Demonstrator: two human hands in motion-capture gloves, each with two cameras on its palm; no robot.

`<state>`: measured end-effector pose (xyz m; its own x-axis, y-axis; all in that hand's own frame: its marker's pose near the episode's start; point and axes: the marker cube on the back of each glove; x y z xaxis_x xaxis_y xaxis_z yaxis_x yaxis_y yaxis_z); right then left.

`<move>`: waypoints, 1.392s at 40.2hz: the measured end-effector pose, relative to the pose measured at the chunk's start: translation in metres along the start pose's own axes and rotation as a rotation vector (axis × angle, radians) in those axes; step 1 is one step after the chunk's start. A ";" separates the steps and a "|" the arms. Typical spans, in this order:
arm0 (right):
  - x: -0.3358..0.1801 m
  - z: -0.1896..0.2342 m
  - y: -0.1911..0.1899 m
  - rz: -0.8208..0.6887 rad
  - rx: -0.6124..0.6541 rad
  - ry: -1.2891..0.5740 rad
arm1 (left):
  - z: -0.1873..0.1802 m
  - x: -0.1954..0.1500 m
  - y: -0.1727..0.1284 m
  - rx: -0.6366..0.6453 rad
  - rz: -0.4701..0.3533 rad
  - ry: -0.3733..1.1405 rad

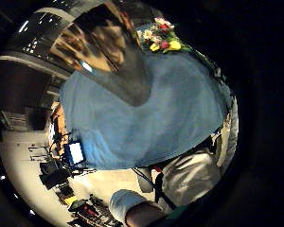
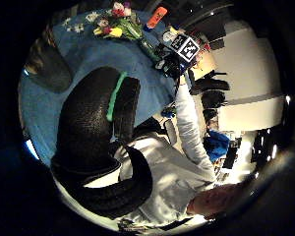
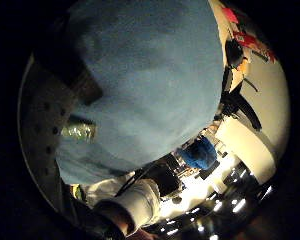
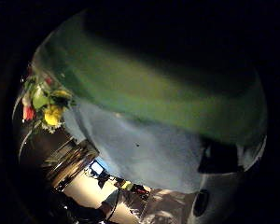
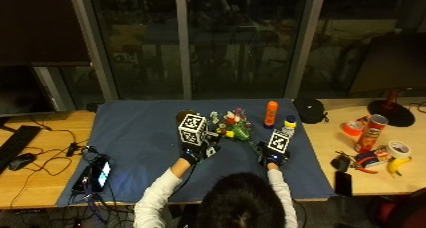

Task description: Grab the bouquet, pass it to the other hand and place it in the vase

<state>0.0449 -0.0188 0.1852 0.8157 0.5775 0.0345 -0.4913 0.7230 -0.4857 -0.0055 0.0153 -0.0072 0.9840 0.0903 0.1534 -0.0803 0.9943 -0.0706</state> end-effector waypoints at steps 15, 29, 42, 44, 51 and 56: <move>-0.005 -0.007 -0.006 -0.103 0.116 -0.224 | -0.005 0.004 0.005 -0.020 0.015 0.008; -0.013 -0.053 0.031 -0.316 0.285 -0.714 | -0.011 0.024 -0.002 -0.064 0.079 0.078; -0.061 -0.093 0.082 -0.796 0.376 -1.249 | -0.039 0.061 -0.061 -0.019 0.167 0.572; -0.068 -0.091 0.080 -0.908 0.359 -1.312 | -0.046 0.068 -0.072 -0.023 0.185 0.741; -0.080 -0.090 0.091 -1.010 0.455 -1.339 | -0.064 0.085 -0.086 -0.076 0.200 1.021; -0.088 -0.094 0.084 -1.164 0.704 -1.205 | -0.069 0.094 -0.090 -0.107 0.181 1.140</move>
<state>-0.0397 -0.0447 0.0597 0.3132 -0.5861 0.7472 -0.1793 0.7362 0.6526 0.1056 -0.0699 -0.0544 0.5365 0.0726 -0.8408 -0.2741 0.9573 -0.0923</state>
